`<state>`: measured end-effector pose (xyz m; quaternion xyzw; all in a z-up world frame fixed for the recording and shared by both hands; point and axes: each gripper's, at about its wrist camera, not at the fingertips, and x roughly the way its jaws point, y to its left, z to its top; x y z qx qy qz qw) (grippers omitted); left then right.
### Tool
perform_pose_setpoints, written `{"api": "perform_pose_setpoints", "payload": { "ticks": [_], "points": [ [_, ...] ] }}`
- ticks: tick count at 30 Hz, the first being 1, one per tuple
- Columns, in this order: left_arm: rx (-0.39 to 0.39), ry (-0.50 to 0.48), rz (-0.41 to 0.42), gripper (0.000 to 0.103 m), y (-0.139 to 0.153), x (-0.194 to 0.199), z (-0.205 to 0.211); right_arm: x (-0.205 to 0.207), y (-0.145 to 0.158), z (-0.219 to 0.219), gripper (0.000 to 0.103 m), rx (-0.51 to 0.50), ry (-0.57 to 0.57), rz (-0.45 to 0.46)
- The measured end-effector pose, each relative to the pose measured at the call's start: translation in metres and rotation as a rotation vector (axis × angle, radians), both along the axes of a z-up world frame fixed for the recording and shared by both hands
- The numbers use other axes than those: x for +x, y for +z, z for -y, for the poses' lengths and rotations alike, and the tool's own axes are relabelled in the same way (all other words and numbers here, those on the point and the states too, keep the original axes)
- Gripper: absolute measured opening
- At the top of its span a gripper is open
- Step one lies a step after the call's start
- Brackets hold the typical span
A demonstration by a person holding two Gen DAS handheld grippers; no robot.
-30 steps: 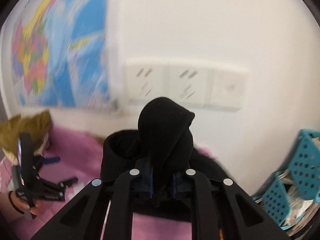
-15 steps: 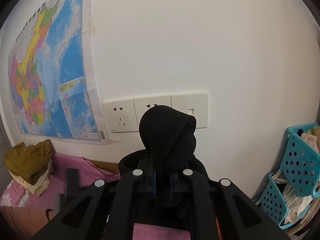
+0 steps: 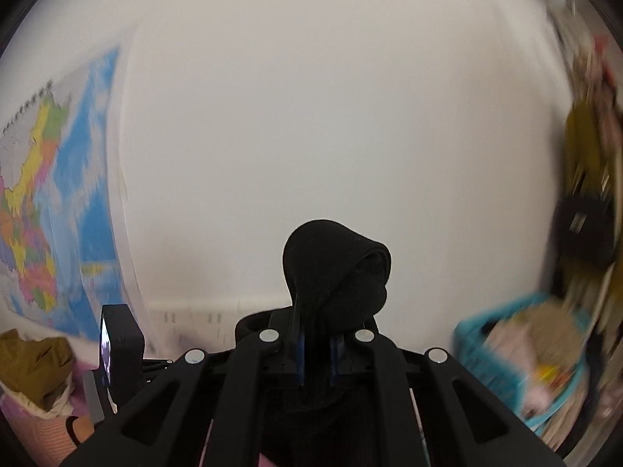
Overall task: Fold large clothes
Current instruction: 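Lift the black coat with both grippers and shake it out in the air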
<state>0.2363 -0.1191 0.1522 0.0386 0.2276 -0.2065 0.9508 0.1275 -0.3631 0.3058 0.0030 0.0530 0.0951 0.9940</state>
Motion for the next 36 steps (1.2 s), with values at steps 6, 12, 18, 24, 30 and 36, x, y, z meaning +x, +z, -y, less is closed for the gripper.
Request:
{"api": "perform_pose_setpoints", "payload": {
  "ticks": [6, 12, 18, 24, 30, 36],
  "points": [
    [-0.14, -0.008, 0.208, 0.003, 0.111, -0.078, -0.028, -0.109, 0.093, -0.009, 0.008, -0.071, -0.006, 0.26],
    [-0.192, 0.053, 0.448, 0.004, 0.185, -0.219, -0.099, -0.225, 0.128, -0.032, 0.008, -0.113, 0.082, 0.408],
    [-0.103, 0.15, 0.536, 0.004, 0.202, -0.36, -0.132, -0.292, 0.105, -0.044, 0.008, -0.056, 0.299, 0.395],
    [0.042, 0.258, 0.523, 0.004, 0.169, -0.467, -0.162, -0.332, 0.052, -0.067, 0.008, -0.022, 0.544, 0.308],
    [0.148, 0.382, 0.423, 0.005, 0.141, -0.53, -0.188, -0.334, 0.006, -0.107, 0.008, -0.046, 0.729, 0.244],
    [0.118, 0.527, 0.153, 0.005, 0.081, -0.451, -0.25, -0.216, -0.058, -0.192, 0.009, -0.014, 0.786, -0.024]
  ]
}}
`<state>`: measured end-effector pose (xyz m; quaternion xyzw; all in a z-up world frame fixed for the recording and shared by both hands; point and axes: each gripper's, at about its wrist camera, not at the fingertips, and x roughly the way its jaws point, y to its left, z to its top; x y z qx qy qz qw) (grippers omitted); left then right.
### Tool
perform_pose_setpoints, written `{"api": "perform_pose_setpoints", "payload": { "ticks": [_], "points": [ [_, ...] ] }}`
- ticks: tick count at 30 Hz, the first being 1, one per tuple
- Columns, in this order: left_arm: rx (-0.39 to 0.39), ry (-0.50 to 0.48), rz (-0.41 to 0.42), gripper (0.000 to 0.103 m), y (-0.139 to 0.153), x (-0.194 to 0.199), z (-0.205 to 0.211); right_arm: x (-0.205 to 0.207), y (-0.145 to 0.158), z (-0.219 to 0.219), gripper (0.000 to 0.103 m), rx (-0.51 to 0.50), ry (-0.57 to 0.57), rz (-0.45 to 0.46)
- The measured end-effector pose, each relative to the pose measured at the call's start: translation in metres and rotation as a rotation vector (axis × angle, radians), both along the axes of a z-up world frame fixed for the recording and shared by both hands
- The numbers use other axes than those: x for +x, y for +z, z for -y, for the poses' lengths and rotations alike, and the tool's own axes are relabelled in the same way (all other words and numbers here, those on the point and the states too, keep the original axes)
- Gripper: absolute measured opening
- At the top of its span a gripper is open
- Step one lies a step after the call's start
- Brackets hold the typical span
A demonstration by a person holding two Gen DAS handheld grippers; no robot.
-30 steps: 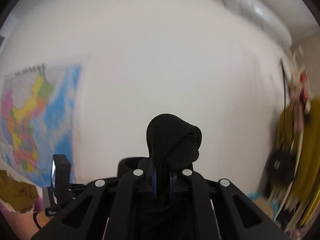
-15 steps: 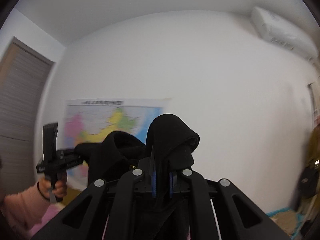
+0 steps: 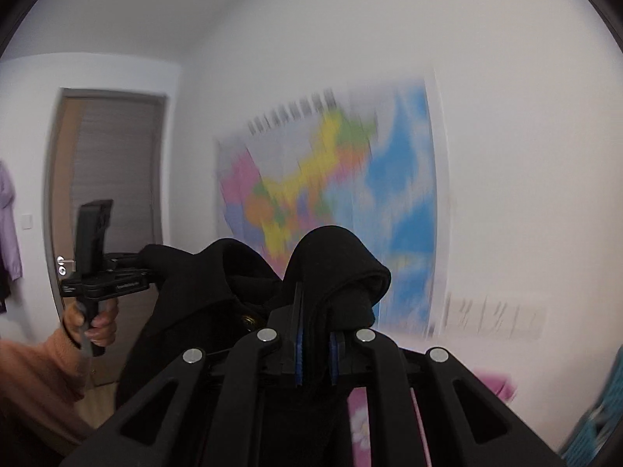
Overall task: Fold large clothes
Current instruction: 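Lift the black coat with both grippers and shake it out in the air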
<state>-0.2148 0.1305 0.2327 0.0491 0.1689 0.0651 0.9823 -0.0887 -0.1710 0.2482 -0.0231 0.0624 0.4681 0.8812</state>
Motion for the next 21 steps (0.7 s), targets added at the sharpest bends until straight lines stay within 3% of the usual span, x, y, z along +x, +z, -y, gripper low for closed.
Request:
{"api": "perform_pose_setpoints", "payload": {
  "ticks": [5, 8, 11, 15, 21],
  "points": [
    [-0.101, 0.121, -0.251, 0.005, -0.108, 0.108, -0.06, 0.108, -0.082, -0.079, 0.009, -0.17, -0.044, -0.215],
    [-0.176, 0.17, -0.403, 0.005, -0.179, 0.161, -0.088, 0.163, -0.157, -0.123, 0.009, -0.333, -0.094, -0.334],
    [-0.203, 0.212, -0.496, 0.005, -0.234, 0.188, -0.105, 0.199, -0.2, -0.14, 0.01, -0.34, -0.111, -0.452],
    [-0.266, 0.205, -0.51, 0.005, -0.245, 0.198, -0.121, 0.221, -0.215, -0.152, 0.01, -0.331, -0.108, -0.497],
    [-0.316, 0.156, -0.384, 0.005, -0.214, 0.192, -0.133, 0.233, -0.18, -0.146, 0.01, -0.242, -0.066, -0.411]
  ]
}}
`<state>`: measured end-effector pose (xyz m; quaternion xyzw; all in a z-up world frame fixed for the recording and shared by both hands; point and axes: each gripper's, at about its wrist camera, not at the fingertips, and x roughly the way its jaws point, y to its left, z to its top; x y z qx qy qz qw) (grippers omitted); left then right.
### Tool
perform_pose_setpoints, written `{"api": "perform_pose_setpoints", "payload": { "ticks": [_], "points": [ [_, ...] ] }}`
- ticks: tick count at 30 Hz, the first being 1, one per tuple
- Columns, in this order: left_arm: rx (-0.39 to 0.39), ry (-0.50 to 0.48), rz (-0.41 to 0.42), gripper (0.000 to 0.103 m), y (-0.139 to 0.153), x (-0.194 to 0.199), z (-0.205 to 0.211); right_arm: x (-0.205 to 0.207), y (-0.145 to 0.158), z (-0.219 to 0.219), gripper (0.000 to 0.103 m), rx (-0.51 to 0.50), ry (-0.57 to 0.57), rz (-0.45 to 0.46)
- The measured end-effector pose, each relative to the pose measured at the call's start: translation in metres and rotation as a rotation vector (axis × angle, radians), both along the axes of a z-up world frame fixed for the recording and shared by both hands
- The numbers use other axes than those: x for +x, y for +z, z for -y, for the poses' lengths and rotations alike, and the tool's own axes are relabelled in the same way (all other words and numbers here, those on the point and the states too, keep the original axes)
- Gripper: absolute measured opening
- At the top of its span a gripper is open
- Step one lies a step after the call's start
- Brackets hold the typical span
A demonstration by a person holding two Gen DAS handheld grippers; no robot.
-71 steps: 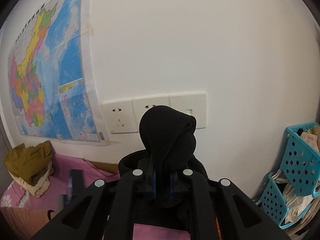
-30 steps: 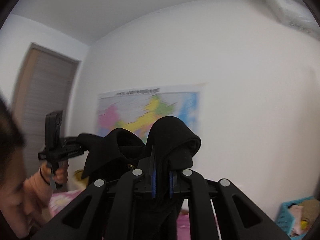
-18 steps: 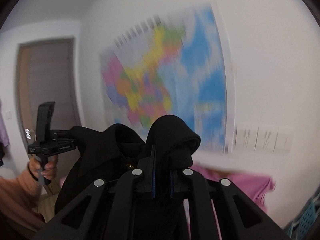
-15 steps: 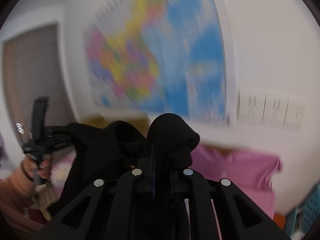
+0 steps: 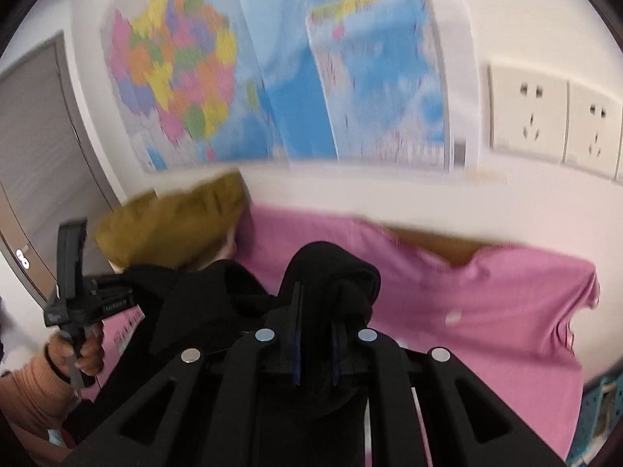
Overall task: Fold large clothes
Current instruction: 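Lift the black coat with both grippers and shake it out in the air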
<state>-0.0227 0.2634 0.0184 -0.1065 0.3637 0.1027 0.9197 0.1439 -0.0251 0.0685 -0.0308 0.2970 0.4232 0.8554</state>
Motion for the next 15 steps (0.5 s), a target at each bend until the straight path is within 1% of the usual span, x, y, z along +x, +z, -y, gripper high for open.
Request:
{"api": "perform_pose_setpoints", "payload": {
  "ticks": [1, 2, 3, 4, 5, 6, 7, 8, 9, 10, 11, 12, 13, 15],
  "points": [
    [0.009, 0.0, -0.007, 0.008, 0.0, 0.003, 0.0, 0.004, -0.003, -0.002, 0.012, -0.011, -0.007, 0.0],
    [0.024, 0.002, -0.041, 0.008, -0.008, 0.009, 0.0, 0.009, -0.01, -0.004, 0.015, -0.035, -0.011, -0.01],
    [0.029, 0.001, -0.086, 0.009, -0.02, 0.015, -0.001, 0.022, -0.029, -0.009, 0.025, -0.088, -0.014, -0.082],
    [0.042, -0.006, -0.165, 0.009, -0.039, 0.024, -0.001, 0.03, -0.042, -0.007, 0.039, -0.118, -0.03, -0.142],
    [0.057, -0.001, -0.219, 0.01, -0.055, 0.029, -0.001, 0.038, -0.06, -0.004, 0.048, -0.164, -0.075, -0.195],
    [0.072, -0.003, -0.256, 0.014, -0.065, 0.034, 0.0, 0.041, -0.072, 0.0, 0.062, -0.194, -0.102, -0.224],
    [0.092, -0.012, -0.292, 0.015, -0.075, 0.037, 0.001, 0.043, -0.081, 0.006, 0.062, -0.204, -0.111, -0.25],
    [0.099, -0.019, -0.285, 0.015, -0.077, 0.036, 0.002, 0.043, -0.087, 0.014, 0.064, -0.19, -0.115, -0.279],
    [0.09, -0.037, -0.275, 0.017, -0.076, 0.035, 0.002, 0.042, -0.094, 0.027, 0.073, -0.15, -0.113, -0.336],
    [0.069, -0.052, -0.269, 0.022, -0.073, 0.034, 0.001, 0.039, -0.098, 0.037, 0.079, -0.116, -0.101, -0.384],
    [0.049, -0.062, -0.262, 0.027, -0.071, 0.033, -0.001, 0.034, -0.101, 0.047, 0.08, -0.087, -0.081, -0.413],
    [0.031, -0.076, -0.255, 0.034, -0.068, 0.032, -0.002, 0.025, -0.104, 0.056, 0.082, -0.075, -0.06, -0.428],
    [0.018, -0.093, -0.251, 0.037, -0.066, 0.032, -0.003, 0.016, -0.107, 0.063, 0.087, -0.075, -0.048, -0.437],
    [0.011, -0.108, -0.251, 0.04, -0.064, 0.032, -0.004, -0.003, -0.116, 0.08, 0.088, -0.048, -0.03, -0.477]
  ]
}}
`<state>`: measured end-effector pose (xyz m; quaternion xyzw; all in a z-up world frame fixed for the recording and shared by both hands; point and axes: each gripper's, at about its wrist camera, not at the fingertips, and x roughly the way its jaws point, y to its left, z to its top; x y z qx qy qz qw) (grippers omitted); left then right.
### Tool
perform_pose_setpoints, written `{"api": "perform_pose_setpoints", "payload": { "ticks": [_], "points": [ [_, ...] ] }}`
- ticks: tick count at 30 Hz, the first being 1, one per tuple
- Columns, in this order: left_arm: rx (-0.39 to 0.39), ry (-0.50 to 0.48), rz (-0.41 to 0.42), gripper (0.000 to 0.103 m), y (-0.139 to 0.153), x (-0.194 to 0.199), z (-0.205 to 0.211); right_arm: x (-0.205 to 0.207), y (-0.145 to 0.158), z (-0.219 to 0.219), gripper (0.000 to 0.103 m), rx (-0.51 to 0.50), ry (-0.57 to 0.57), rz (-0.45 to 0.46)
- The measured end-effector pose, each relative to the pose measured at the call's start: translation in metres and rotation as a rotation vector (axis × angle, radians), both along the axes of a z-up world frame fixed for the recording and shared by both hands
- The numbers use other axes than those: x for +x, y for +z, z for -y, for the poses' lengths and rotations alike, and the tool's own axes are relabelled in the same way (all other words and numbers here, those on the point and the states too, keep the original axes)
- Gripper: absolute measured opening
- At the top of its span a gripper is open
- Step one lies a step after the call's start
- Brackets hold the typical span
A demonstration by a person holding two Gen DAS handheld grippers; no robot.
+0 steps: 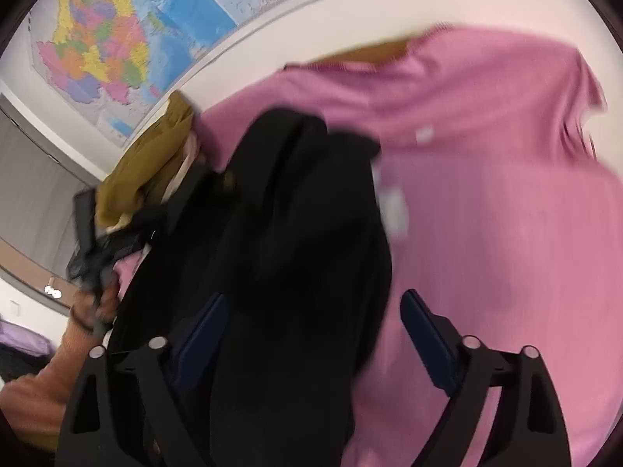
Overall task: Fold large clothes
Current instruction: 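Lift the black coat with both grippers and shake it out in the air, then lower the black coat onto the pink sheet with both grippers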
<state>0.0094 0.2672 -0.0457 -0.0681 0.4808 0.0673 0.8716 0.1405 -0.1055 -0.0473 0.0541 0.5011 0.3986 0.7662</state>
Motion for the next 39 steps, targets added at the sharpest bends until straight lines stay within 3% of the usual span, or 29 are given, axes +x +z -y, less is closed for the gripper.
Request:
{"api": "perform_pose_setpoints", "payload": {
  "ticks": [2, 3, 4, 5, 6, 9, 12, 14, 16, 20, 22, 24, 26, 27, 29, 31, 32, 36, 39],
  "points": [
    [-0.027, -0.013, 0.009, 0.044, -0.001, 0.0, -0.002, -0.023, -0.013, 0.015, 0.088, 0.062, 0.019, -0.072],
    [-0.033, -0.02, 0.011, 0.046, -0.004, -0.002, -0.002, -0.03, -0.019, 0.019, 0.083, 0.068, 0.026, -0.083],
    [-0.033, -0.025, 0.012, 0.046, -0.004, -0.001, -0.001, -0.041, -0.023, 0.021, 0.05, 0.054, 0.034, -0.079],
    [-0.029, -0.03, 0.012, 0.045, -0.003, -0.001, 0.0, -0.048, -0.022, 0.021, 0.026, 0.036, 0.031, -0.062],
    [-0.025, -0.038, 0.011, 0.043, -0.003, -0.001, 0.002, -0.052, -0.019, 0.021, 0.014, 0.025, 0.022, -0.052],
    [-0.022, -0.044, 0.038, 0.025, 0.001, 0.0, 0.003, -0.071, 0.034, 0.028, 0.012, -0.019, -0.029, 0.137],
    [-0.024, -0.054, 0.087, 0.021, 0.016, -0.009, 0.002, -0.087, 0.106, 0.041, 0.011, -0.091, -0.091, 0.359],
    [-0.019, -0.069, 0.105, 0.021, 0.022, -0.013, 0.003, -0.088, 0.133, 0.045, 0.011, -0.151, -0.118, 0.451],
    [-0.013, -0.079, 0.097, 0.021, 0.019, -0.014, 0.004, -0.075, 0.134, 0.04, 0.012, -0.317, -0.175, 0.536],
    [0.008, -0.123, 0.051, 0.025, 0.004, -0.018, 0.005, -0.028, 0.07, 0.041, 0.016, -0.462, -0.206, 0.339],
    [0.028, -0.148, 0.042, 0.044, 0.002, -0.023, 0.006, -0.013, 0.026, 0.039, 0.04, -0.546, -0.157, 0.183],
    [0.021, -0.185, 0.07, 0.048, 0.012, -0.03, 0.007, -0.012, 0.012, 0.039, 0.058, -0.621, -0.126, 0.181],
    [0.05, -0.209, 0.132, 0.067, 0.033, -0.037, 0.008, -0.011, 0.025, 0.043, 0.067, -0.586, -0.143, 0.226],
    [0.049, -0.223, 0.166, 0.072, 0.043, -0.039, 0.008, -0.009, 0.043, 0.048, 0.074, -0.509, -0.175, 0.251],
    [0.041, -0.244, 0.219, 0.075, 0.062, -0.038, 0.009, -0.002, 0.075, 0.058, 0.077, -0.317, -0.195, 0.291],
    [0.029, -0.261, 0.24, 0.084, 0.073, -0.028, 0.01, 0.007, 0.092, 0.057, 0.082, -0.142, -0.174, 0.301],
    [0.035, -0.267, 0.24, 0.084, 0.074, -0.017, 0.013, 0.013, 0.094, 0.052, 0.082, -0.105, -0.165, 0.299],
    [-0.034, -0.264, 0.119, 0.084, 0.048, 0.03, 0.015, 0.068, 0.069, -0.008, 0.086, -0.065, -0.081, 0.237],
    [0.02, -0.278, 0.051, 0.085, 0.028, 0.045, 0.027, 0.103, 0.032, -0.046, 0.089, -0.111, -0.076, 0.124]
  ]
}}
